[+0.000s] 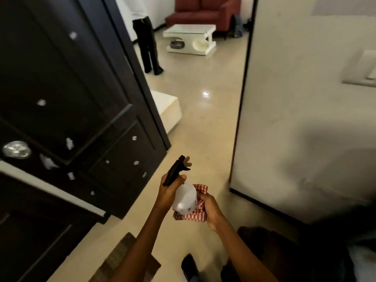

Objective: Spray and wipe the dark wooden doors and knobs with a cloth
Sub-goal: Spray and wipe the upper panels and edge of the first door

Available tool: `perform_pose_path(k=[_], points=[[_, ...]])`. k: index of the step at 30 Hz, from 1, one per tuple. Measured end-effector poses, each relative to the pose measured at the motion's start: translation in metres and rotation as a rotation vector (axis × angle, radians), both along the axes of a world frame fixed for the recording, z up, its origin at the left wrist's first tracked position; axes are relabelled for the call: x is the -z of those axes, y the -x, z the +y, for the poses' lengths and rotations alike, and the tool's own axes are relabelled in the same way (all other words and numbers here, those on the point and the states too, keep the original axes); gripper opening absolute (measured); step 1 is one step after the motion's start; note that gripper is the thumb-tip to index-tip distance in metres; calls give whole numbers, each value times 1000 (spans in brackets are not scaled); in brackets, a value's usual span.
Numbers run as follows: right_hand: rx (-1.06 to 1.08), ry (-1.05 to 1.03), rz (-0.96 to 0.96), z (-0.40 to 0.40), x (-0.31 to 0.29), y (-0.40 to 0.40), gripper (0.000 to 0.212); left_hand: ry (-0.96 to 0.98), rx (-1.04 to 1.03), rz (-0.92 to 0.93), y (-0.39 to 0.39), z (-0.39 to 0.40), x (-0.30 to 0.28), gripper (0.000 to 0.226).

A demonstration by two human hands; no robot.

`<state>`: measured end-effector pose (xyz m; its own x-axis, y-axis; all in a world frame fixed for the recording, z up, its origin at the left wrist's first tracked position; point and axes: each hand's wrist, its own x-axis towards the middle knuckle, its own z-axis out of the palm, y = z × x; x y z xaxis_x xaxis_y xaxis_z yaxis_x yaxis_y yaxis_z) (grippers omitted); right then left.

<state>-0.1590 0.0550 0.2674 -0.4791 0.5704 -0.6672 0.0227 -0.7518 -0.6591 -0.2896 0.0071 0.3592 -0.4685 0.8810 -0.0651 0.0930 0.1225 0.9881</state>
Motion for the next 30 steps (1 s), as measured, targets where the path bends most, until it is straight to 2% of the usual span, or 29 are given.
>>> perform_pose_path(k=[3, 4, 6, 11, 14, 18, 20, 25, 30], points=[[-80, -19, 53, 20, -23, 73, 28, -71, 17, 65, 77, 12, -17, 56], [-105, -27, 86, 30, -28, 98, 27, -94, 30, 87, 101, 19, -22, 56], [-162, -53, 97, 43, -36, 140, 27, -122, 5, 82, 140, 27, -30, 45], [-200, -59, 139, 54, -26, 235, 28, -188, -176, -70, 228, 19, -32, 26], [-177, -71, 167, 58, -17, 281, 32, -223, -359, -123, 277, 14, -39, 24], [-83, -42, 260, 96, -35, 345, 35, -279, -454, -106, 338, 29, -73, 24], [-85, -70, 354, 125, -54, 385, 41, -292, -491, -86, 369, 37, -95, 26], [-62, -112, 560, 192, -130, 490, 38, -345, -629, 25, 434, 58, -158, 31], [43, -195, 762, 278, -240, 589, 38, -433, -678, 165, 498, 113, -250, 30]])
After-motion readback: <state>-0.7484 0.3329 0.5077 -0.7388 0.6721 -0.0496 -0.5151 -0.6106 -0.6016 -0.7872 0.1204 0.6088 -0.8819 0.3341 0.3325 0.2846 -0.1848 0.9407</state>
